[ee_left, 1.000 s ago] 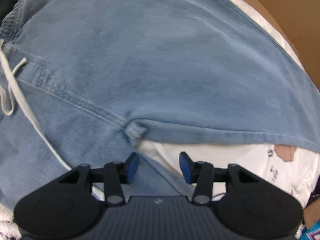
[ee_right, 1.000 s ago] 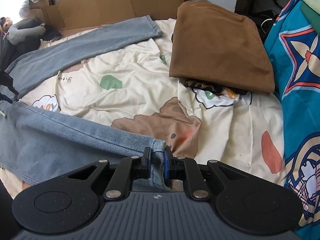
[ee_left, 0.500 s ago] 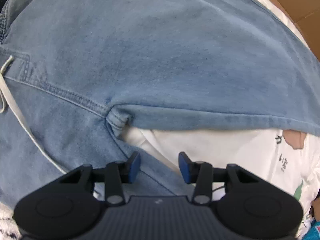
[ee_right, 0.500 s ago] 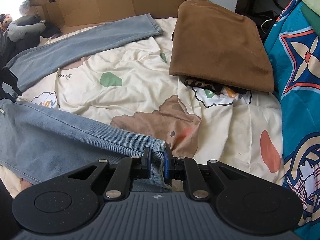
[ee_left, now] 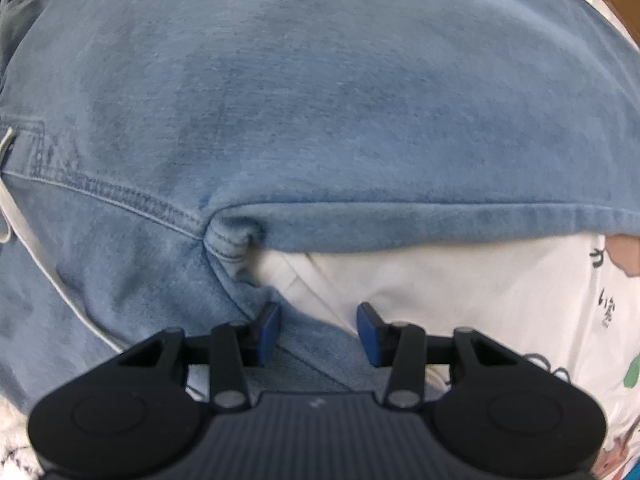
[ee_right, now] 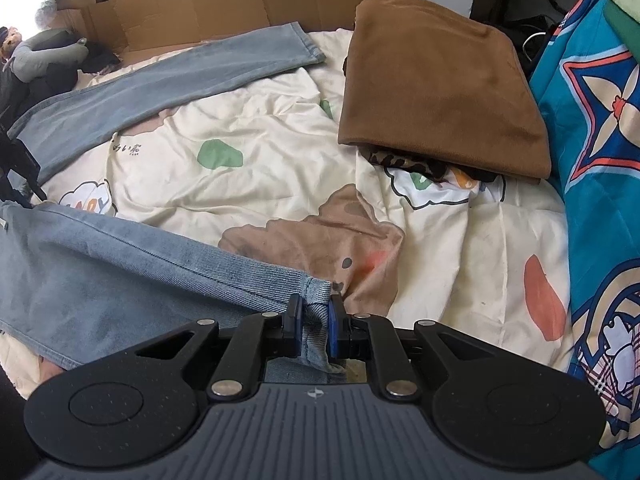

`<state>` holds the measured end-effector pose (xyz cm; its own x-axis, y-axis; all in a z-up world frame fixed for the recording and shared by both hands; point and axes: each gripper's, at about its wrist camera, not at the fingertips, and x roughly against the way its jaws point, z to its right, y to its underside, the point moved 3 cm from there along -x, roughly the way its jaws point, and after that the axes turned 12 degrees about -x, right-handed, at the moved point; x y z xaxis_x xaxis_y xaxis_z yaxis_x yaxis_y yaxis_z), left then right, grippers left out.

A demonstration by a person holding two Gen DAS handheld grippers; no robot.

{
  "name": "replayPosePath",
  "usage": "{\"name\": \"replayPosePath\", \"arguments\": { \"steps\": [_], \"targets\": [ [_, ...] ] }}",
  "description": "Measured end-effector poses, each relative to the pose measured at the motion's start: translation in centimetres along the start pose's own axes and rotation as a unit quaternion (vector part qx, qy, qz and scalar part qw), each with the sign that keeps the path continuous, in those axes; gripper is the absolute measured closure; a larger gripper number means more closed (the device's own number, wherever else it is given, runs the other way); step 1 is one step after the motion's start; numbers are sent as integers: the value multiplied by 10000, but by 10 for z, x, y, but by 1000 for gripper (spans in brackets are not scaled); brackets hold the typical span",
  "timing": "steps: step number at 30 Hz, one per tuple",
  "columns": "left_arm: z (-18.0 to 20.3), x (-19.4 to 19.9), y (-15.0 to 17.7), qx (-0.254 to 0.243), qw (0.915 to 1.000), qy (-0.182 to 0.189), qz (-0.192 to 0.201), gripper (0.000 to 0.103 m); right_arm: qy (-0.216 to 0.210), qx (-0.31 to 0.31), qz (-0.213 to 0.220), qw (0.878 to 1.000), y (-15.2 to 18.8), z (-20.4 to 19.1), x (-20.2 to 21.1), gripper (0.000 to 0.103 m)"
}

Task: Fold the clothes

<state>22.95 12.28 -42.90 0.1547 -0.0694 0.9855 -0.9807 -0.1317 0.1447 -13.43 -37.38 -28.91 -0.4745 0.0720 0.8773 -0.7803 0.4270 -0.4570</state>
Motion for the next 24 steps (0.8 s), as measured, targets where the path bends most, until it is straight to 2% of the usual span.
{"name": "replayPosePath", "arguments": {
  "steps": [4,7,9,12,16,22,24],
  "targets": [
    [5,4,6,-77,9999,65,66,63,0,8,-6,10000,1,0,-1,92],
    [1,3,7,30,10000,5,83,70,-3,-10,-28,10000,2,1,-3,91],
    [-1,3,4,158,9998,30,70,71,-1,-13,-32,10000,3,0,-4,91],
    [3,4,2,21,10000,-28,60,71,-13,-3,-28,10000,2,0,-4,91],
    [5,2,-3,-87,10000,-23,19,66,-16,-33,-49,10000,4,1,-5,91],
    [13,2,-13,-90,9997,-238,7,64,-3,-26,-40,10000,4,0,-6,91],
    [17,4,-12,-233,9991,-346,66,70,-11,-32,-21,10000,3,1,-6,91]
  ]
}}
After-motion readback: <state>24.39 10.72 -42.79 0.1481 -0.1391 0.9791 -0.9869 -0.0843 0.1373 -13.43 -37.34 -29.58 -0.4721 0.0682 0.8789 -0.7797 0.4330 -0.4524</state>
